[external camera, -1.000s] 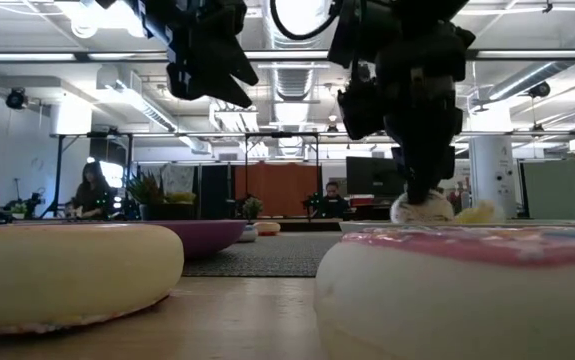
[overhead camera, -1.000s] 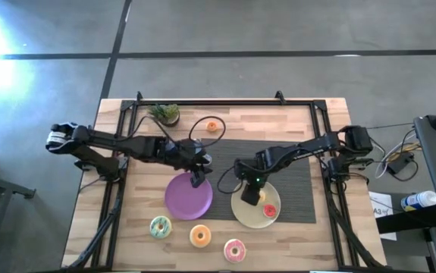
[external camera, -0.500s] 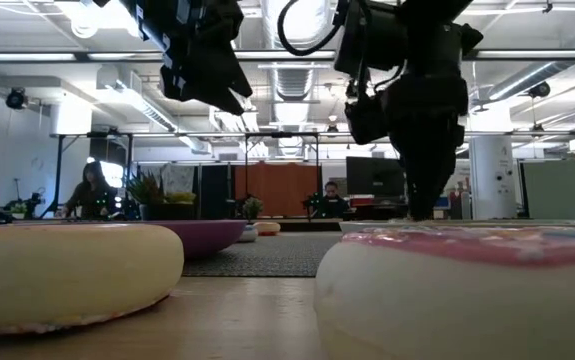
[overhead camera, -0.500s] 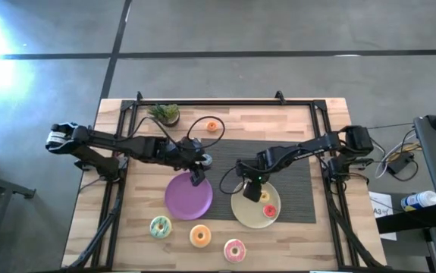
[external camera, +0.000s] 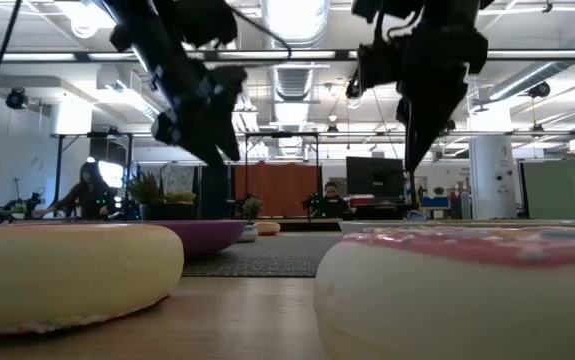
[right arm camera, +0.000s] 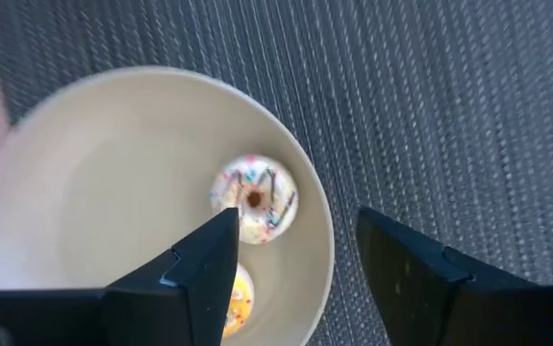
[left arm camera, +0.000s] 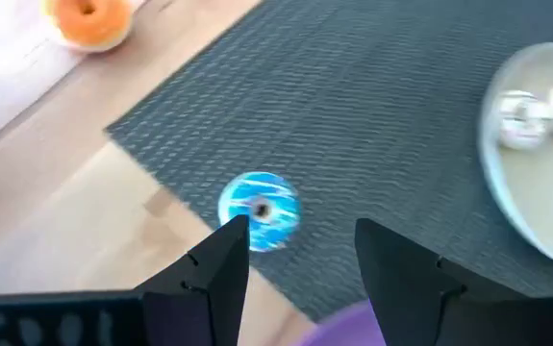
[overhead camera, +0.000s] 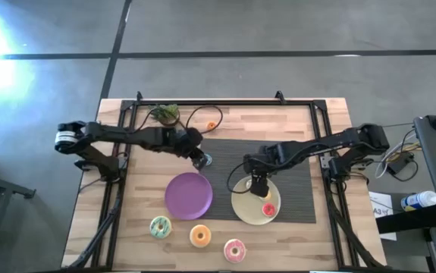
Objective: Pick & Place donuts
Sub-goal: Put the small blue donut on the white plate
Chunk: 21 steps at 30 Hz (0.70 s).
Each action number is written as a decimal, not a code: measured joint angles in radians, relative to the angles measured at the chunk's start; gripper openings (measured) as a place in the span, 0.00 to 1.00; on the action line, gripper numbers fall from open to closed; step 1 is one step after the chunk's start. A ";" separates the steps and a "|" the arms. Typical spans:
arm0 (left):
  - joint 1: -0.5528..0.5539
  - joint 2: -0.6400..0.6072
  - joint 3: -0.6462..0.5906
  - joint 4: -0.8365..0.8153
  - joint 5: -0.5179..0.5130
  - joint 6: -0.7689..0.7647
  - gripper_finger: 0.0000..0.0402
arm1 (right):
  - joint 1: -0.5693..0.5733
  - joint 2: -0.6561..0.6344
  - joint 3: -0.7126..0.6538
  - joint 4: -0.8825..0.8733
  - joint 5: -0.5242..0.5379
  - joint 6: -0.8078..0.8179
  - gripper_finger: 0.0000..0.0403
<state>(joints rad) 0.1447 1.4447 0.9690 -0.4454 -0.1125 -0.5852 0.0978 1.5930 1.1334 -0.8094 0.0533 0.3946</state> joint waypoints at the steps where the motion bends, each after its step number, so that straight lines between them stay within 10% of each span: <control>1: 0.022 0.018 -0.001 0.001 0.004 0.006 0.41 | 0.000 -0.012 0.002 0.001 0.001 0.001 0.50; 21: 0.131 0.300 0.026 0.089 0.253 0.123 0.35 | 0.000 -0.053 -0.012 -0.004 0.026 0.054 0.50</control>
<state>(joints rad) 0.2756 1.7443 0.9951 -0.3568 0.1402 -0.4625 0.0978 1.5398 1.1218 -0.8131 0.0795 0.4484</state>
